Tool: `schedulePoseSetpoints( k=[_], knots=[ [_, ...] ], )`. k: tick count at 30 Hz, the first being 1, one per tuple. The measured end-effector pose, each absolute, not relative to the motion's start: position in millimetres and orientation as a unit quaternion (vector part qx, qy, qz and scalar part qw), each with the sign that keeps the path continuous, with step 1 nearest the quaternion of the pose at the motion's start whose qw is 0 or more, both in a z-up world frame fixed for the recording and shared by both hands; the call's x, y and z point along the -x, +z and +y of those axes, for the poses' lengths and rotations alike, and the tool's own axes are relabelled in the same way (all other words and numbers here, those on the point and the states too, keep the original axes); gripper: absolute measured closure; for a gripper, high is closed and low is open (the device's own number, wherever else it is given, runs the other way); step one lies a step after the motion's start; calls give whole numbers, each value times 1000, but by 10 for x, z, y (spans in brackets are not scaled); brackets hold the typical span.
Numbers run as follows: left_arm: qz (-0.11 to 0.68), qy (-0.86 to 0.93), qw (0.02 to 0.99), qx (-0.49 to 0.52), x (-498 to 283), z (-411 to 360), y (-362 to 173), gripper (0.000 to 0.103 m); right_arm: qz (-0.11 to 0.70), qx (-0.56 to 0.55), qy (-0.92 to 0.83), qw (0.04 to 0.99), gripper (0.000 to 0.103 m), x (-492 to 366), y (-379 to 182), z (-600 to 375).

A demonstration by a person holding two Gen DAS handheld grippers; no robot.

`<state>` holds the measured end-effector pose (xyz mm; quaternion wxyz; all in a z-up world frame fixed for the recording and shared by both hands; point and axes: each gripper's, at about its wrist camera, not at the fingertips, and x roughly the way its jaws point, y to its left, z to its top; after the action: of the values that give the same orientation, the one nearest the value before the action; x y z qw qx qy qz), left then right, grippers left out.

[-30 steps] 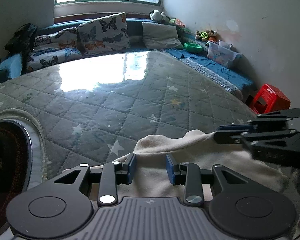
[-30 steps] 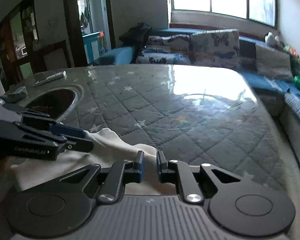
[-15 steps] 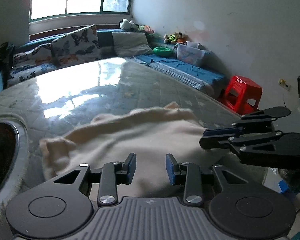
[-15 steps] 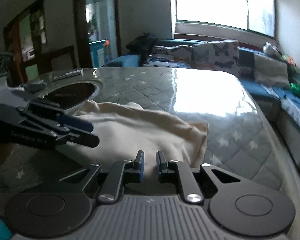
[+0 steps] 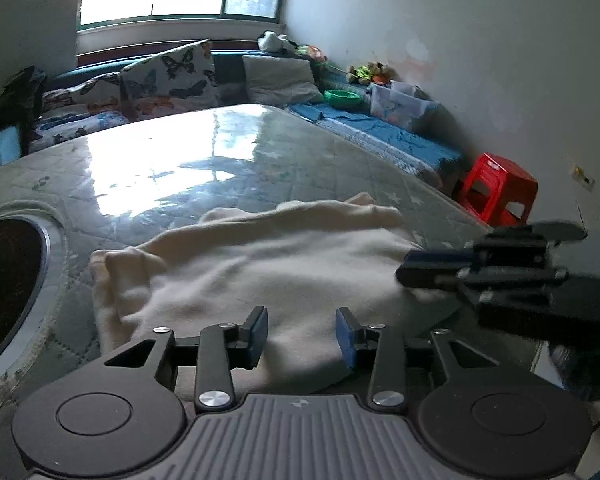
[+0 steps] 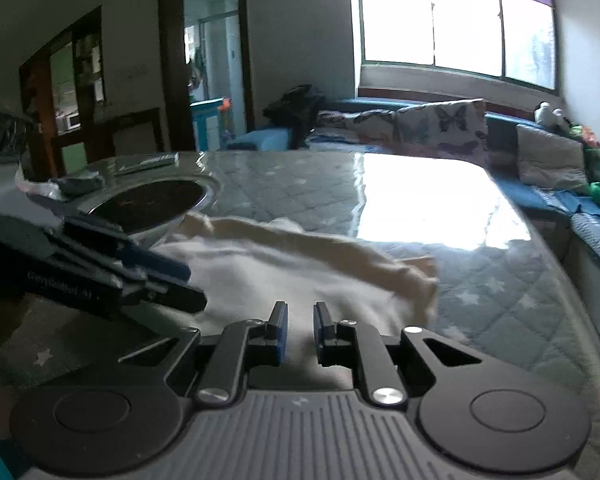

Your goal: Fold clothes

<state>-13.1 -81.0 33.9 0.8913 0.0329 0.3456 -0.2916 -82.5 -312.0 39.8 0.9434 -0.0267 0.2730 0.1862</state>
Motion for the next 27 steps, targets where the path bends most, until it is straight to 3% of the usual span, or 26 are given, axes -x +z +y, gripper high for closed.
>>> schedulePoseSetpoints(
  k=[12, 27],
  knots=[
    [360, -243, 901, 24, -28, -416, 274, 58, 292, 50, 193, 935, 84, 700, 334, -3097],
    [371, -219, 901, 51, -429, -268, 283, 53, 312, 20, 146, 939, 83, 230, 352, -3398]
  ],
)
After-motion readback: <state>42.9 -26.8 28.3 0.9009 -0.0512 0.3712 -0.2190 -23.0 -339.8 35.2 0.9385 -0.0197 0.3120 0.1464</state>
